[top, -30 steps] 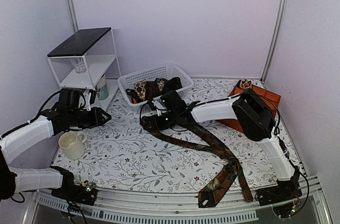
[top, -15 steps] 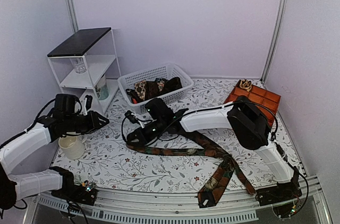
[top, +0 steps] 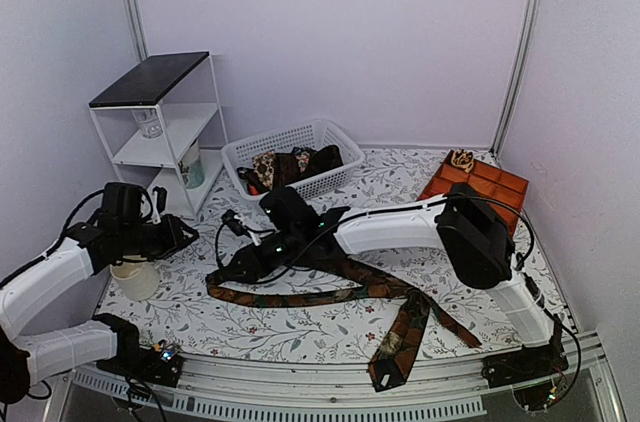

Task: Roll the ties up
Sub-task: Move the tie to the center of the board.

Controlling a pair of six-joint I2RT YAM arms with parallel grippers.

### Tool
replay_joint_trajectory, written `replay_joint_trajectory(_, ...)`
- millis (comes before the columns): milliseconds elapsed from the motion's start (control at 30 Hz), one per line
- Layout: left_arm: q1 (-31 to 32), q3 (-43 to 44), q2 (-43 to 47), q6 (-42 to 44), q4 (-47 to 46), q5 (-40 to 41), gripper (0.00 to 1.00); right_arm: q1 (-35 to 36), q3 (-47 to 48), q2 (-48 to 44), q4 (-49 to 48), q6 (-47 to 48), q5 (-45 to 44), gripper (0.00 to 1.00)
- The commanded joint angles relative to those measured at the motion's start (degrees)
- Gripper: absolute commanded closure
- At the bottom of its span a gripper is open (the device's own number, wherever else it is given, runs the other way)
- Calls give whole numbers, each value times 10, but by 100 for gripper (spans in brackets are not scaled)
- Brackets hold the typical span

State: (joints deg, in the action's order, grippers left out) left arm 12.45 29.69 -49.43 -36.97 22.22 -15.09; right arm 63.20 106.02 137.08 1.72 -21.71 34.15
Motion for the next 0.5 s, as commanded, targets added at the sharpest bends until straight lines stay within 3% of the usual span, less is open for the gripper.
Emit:
replay_joint_trajectory(0,47,24,-20,-24,19,45,69,-17,-90,-153,58,-13,-157,50)
replay_joint_trajectory(167,114,7,-42,-76,-17,51,69,-16,-186,-255,159,-94,-276,45)
replay_joint_trajectory(300,157,-26,-49,-105,-55,48,70,-12,-263,-322,229,-178,-316,46)
replay_joint_trajectory(467,160,-91,-65,-149,-189,-29,72,3,-312,-360,299,-245,-330,49)
